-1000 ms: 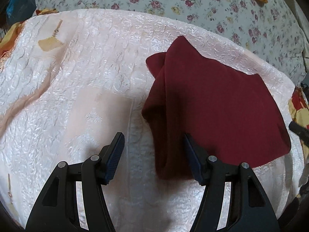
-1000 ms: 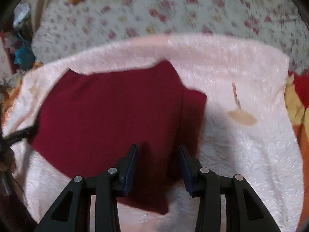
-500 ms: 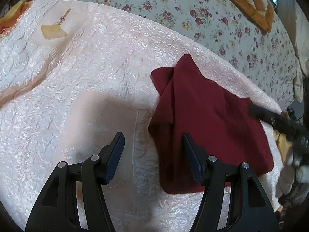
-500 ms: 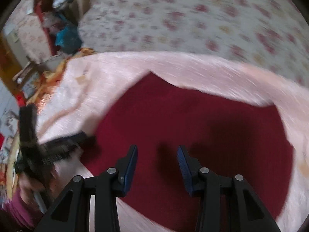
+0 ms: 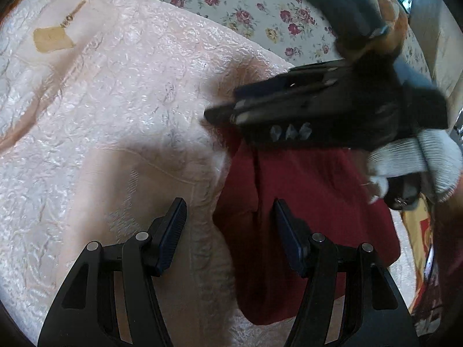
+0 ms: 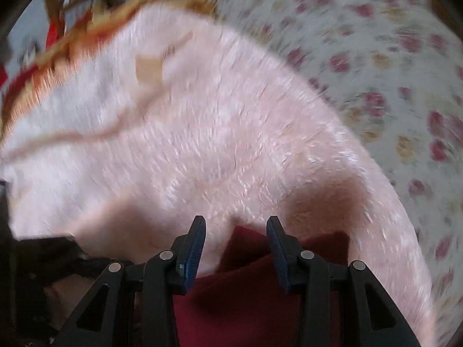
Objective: Fold small clothes
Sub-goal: 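Grasp the folded sweater edge with the right gripper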
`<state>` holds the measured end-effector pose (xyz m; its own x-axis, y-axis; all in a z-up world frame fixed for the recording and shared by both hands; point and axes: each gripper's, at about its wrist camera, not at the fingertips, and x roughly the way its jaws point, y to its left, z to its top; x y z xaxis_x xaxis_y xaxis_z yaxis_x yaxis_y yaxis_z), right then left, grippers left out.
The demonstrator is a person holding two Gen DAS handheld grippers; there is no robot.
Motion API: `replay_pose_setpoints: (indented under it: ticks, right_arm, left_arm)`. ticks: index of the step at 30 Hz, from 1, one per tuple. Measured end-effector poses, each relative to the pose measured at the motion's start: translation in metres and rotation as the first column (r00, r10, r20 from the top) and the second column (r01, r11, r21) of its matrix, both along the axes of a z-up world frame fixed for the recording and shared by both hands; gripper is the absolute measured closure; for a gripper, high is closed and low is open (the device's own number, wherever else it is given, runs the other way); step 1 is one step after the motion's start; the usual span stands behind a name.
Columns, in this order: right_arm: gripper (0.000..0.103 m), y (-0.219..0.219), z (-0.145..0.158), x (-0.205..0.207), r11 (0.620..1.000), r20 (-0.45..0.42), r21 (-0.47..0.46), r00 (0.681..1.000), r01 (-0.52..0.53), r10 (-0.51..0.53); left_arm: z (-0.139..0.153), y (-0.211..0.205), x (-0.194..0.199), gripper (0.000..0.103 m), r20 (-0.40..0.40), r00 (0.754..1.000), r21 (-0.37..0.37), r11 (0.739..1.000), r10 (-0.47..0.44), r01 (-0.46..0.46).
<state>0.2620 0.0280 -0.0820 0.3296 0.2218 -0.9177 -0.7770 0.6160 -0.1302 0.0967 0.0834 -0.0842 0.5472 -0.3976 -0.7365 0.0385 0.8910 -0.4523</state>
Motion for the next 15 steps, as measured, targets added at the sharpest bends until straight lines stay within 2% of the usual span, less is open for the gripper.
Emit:
replay_pose_setpoints:
  ticks: [3,4,5,7,9,13,15]
  right_arm:
    - [0.062,0.008,-0.020,0.003,0.991,-0.025,-0.115,0.998,-0.064,0.062]
    - [0.070,0.008,-0.025,0.002,0.986,-0.018,-0.147,0.997,-0.078,0.076]
    - [0.072,0.008,-0.028,0.002,0.983,-0.010,-0.164,0.996,-0.088,0.088]
    - [0.084,0.004,-0.026,0.005,0.988,-0.012,-0.136,0.997,-0.077,0.076]
    - [0.090,0.000,-0.021,0.010,0.994,-0.009,-0.101,0.999,-0.052,0.051]
    - [0.093,-0.007,-0.016,0.029,0.998,0.026,-0.021,0.998,0.051,-0.050]
    - [0.094,-0.013,-0.016,0.042,0.991,0.031,0.052,0.991,0.125,-0.127]
  left_arm:
    - [-0.001,0.003,0.002,0.041,-0.005,1.000,-0.021,1.000,-0.002,0.002]
    - [-0.001,0.003,0.002,0.041,-0.006,1.000,-0.023,1.000,-0.002,0.002]
    - [0.000,0.003,0.002,0.041,-0.007,1.000,-0.021,1.000,-0.003,0.003]
    - [0.000,0.002,0.001,0.041,-0.006,1.000,-0.013,1.000,-0.008,0.008]
    - [0.001,0.000,0.000,0.041,-0.005,1.000,-0.002,1.000,-0.014,0.014]
    - [0.001,0.000,0.004,0.041,-0.003,1.000,0.006,1.000,-0.025,0.025]
    - [-0.001,-0.002,0.004,0.041,-0.003,1.000,0.007,1.000,-0.025,0.025]
